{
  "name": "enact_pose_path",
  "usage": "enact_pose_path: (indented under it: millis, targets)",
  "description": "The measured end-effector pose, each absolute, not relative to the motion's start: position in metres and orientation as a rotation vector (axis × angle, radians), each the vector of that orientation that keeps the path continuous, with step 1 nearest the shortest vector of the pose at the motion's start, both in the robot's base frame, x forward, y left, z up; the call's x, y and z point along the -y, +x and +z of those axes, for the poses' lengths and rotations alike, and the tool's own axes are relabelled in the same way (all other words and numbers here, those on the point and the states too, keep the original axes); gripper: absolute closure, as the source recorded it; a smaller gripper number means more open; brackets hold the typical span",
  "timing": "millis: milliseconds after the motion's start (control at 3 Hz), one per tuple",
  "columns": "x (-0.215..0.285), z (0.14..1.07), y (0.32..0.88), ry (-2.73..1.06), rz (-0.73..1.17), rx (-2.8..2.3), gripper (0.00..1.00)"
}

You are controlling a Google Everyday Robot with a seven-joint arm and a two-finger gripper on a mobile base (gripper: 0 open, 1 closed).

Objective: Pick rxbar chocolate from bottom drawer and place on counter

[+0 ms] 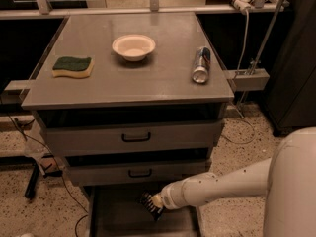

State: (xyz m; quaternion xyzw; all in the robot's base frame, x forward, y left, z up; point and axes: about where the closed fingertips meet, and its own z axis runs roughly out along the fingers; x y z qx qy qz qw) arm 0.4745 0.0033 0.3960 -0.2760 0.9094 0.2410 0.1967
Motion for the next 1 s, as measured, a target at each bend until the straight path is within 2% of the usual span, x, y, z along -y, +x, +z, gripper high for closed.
enact_pose_path:
  millis: [667,1000]
  targets:
    - [-0.008,0.491,0.450,-0.826,0.600,-2.508,1.00]
    - [-0.008,0.515,0.461,-0.840,0.562,-2.461,1.00]
